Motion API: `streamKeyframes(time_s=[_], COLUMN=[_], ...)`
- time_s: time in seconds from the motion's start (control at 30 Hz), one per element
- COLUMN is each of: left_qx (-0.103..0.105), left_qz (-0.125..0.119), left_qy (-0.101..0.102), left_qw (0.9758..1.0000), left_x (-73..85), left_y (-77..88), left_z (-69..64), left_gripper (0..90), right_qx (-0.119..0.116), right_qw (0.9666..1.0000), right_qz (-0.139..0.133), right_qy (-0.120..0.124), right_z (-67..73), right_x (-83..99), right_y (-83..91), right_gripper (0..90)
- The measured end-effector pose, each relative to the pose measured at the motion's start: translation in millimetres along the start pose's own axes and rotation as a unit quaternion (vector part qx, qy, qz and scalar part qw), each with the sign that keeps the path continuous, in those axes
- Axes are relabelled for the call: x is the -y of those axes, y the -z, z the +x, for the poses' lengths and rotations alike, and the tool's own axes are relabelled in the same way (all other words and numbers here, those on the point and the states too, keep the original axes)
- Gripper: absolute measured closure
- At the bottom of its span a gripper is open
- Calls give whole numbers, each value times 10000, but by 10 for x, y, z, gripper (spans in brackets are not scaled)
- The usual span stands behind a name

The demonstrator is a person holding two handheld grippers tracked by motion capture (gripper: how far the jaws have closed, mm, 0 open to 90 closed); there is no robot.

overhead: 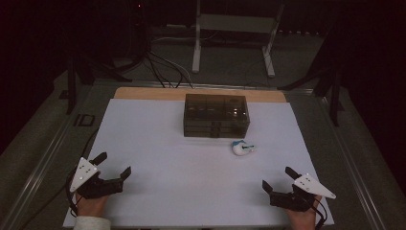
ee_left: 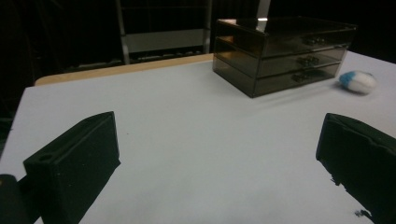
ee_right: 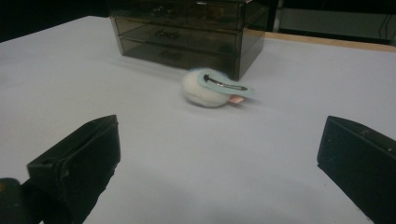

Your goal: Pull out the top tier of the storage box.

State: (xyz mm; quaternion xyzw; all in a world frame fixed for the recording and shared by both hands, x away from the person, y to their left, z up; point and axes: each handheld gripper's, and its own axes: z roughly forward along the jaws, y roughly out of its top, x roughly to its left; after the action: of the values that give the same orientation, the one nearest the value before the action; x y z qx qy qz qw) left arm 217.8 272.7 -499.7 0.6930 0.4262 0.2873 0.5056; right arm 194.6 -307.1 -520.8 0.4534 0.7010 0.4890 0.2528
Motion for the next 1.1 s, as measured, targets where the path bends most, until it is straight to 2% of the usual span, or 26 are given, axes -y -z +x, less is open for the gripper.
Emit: streamKeyframes(time_s=[0.43,0.77,0.83,0.97,1.1], left_qx=[-204,-345,-407,-463,-491], left_qz=[-27,8,8,42,48], left_qy=[-12,-75,-110,-90,-83], left_qw=[9998,9994,9991,9989,9987], left_x=[-6,-3,-5,1,4], left_y=[33,45,49,49,49], left_z=[13,-9,-12,-5,-6], left_gripper=[6,6,6,6,6], right_qx=[71,104,53,-40,-25], right_qw=[9999,9999,9999,10000,10000], right_qz=[-89,-66,-72,-29,-25], right_qy=[-43,-112,-144,-51,-5], right_z=[2,49,71,124,149], right_x=[-9,-57,-69,-88,-110], right_y=[22,-50,-75,-113,-139], right_gripper=[0,0,0,0,0])
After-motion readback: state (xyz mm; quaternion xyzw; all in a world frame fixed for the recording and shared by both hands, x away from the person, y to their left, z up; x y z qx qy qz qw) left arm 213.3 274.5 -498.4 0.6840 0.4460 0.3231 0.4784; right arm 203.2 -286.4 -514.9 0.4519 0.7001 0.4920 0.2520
